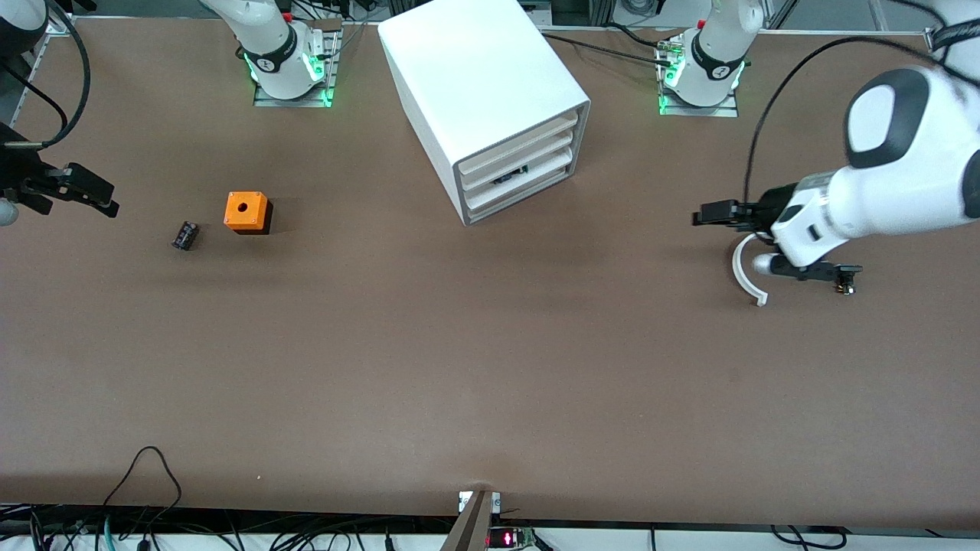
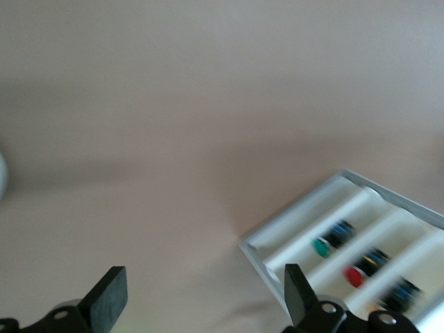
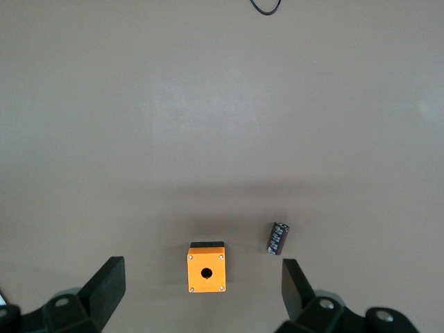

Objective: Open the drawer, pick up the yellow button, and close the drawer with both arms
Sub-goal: 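Move the left gripper to the drawer handle and grasp it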

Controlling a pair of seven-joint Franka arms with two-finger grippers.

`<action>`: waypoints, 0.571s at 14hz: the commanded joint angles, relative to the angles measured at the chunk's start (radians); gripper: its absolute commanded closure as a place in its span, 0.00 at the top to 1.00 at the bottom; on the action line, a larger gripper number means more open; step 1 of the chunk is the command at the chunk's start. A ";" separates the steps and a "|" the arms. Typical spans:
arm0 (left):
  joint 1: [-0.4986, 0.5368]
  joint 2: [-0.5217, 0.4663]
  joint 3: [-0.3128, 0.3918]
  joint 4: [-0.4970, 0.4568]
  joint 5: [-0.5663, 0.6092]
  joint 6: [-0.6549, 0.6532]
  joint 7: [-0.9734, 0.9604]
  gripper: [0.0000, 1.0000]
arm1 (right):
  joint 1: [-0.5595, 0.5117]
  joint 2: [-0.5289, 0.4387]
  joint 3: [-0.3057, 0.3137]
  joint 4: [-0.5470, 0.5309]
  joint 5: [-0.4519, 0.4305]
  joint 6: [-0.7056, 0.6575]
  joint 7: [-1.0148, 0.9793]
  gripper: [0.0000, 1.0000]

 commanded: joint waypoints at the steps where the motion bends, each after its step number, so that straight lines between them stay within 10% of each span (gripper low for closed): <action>1: -0.008 0.029 -0.095 -0.056 -0.080 -0.014 0.004 1.00 | -0.007 -0.001 0.004 0.018 0.009 -0.019 -0.011 1.00; 8: -0.060 0.073 -0.249 -0.242 -0.299 0.050 0.090 1.00 | 0.001 0.033 0.007 0.035 0.010 -0.018 -0.003 1.00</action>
